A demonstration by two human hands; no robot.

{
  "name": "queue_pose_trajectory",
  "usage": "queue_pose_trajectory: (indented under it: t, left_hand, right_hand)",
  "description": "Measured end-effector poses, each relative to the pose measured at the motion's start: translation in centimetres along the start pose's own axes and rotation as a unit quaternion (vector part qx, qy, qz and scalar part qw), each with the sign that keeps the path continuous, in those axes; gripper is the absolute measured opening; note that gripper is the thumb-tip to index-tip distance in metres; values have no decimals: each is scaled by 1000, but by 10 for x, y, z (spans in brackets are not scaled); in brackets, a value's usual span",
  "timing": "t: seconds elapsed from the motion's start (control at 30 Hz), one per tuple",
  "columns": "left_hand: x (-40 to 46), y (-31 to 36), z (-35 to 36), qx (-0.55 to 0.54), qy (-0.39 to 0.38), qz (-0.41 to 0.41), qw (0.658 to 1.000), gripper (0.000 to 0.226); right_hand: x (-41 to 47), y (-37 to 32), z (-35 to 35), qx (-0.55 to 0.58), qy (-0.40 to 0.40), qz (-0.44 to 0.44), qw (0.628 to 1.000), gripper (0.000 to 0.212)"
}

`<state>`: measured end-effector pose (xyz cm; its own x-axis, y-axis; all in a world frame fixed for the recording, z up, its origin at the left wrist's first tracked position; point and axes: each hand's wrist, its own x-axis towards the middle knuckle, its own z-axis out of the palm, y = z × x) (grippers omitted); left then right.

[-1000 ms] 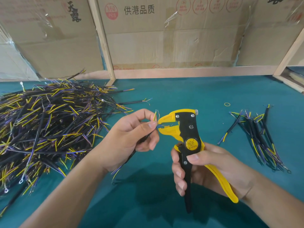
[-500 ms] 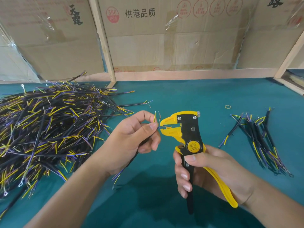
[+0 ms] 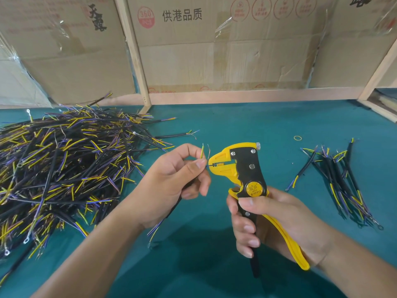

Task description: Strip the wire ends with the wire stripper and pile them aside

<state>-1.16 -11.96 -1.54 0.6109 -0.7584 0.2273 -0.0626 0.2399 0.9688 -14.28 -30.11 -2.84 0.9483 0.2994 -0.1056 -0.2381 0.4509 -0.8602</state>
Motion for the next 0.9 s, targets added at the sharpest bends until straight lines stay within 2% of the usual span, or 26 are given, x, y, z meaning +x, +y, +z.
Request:
queue_pose_trajectory:
  t: [0.27,0.57,0.77,0.9]
  left_hand:
    - [0,2,1,-10,-2,-3,1000,9]
    - [-1,-1,0,-5,-3,-5,1000,9]
    - [0,-1,1,-6,-4,-3,1000,9]
    - [0,1,0,-1,0,0,1000,9]
  right_hand:
    - [-2,-1,1,14,-3,4,1000,30]
    - [-3,-4,1,-24,51,7,998,42]
    - [-4,-4,3,-38,61,10,997,31]
    - [-4,-6,0,-29,38,2,999,38]
